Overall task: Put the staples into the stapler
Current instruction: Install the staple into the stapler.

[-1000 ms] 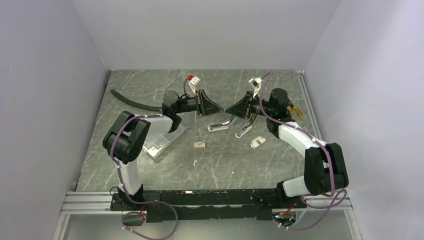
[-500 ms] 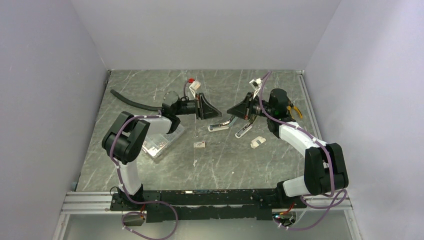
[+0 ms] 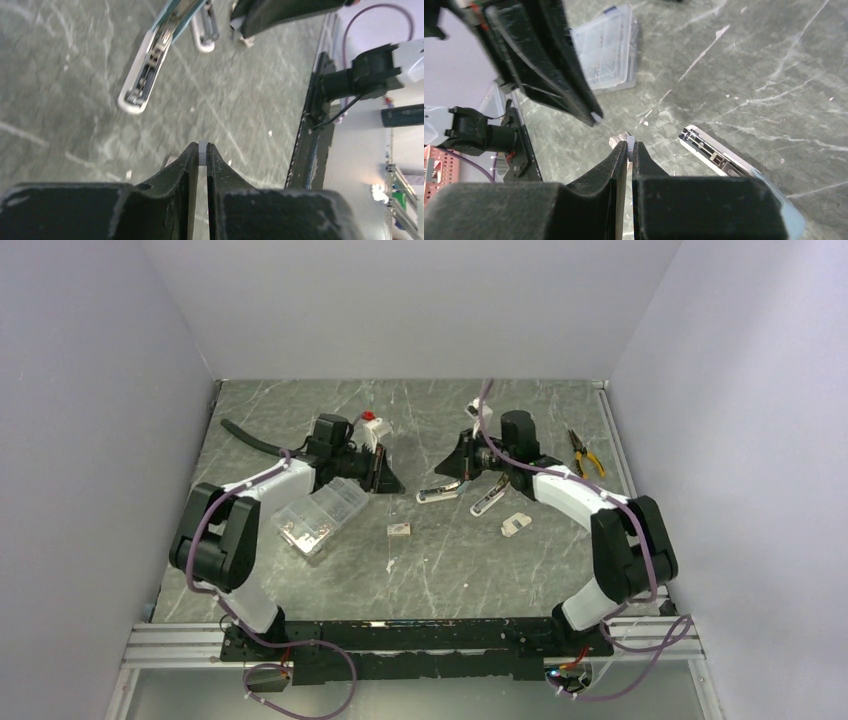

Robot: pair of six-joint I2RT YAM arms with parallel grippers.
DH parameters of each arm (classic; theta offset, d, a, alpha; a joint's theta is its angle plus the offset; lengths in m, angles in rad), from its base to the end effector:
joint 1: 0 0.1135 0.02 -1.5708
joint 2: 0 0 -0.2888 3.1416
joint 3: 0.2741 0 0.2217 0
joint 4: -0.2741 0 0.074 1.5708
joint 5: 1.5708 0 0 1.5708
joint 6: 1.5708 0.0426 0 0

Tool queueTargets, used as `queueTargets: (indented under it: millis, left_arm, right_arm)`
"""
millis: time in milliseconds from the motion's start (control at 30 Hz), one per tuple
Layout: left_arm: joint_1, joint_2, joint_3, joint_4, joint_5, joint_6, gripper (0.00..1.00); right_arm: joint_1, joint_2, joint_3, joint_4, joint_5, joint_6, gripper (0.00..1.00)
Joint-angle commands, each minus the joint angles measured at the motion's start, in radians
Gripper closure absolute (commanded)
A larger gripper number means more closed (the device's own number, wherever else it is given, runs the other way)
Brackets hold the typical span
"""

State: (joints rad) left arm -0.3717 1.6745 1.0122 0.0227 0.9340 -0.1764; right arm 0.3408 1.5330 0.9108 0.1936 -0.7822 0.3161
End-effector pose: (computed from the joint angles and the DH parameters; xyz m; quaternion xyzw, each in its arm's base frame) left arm 0.2995 -0.1535 0.2575 0.2790 0.7744 -0.4958 0.2771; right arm 0.2843 0.1327 0.2832 -0.2156 0.7752 0.4648 0.3696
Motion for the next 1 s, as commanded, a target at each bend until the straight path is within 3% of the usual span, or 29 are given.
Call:
queueTargets:
  millis: [0, 100, 433, 967]
  left_arm:
    - [0.034, -0.084, 0.029, -0.326, -0.077, 0.316, 0.84]
    - [0.048, -0.111, 0.011, -0.369, -0.110, 0.373, 0.85]
    - [0.085, -0.142, -0.015, -0.361, -0.118, 0.368, 0.86]
    - [0.103, -0.140, -0.014, -0.345, -0.036, 0.358, 0.88]
  right_arm:
    - [0.054, 0.074, 0.098, -0.121, 0.123, -0.048, 1.00]
    - [0.084, 0.130, 0.161, -0.202, 0.162, -0.049, 1.00]
    - [0.136, 0.298, 0.362, -0.455, 0.218, 0.007, 1.00]
    - [0.134, 0.437, 0.489, -0.593, 0.176, 0.005, 1.00]
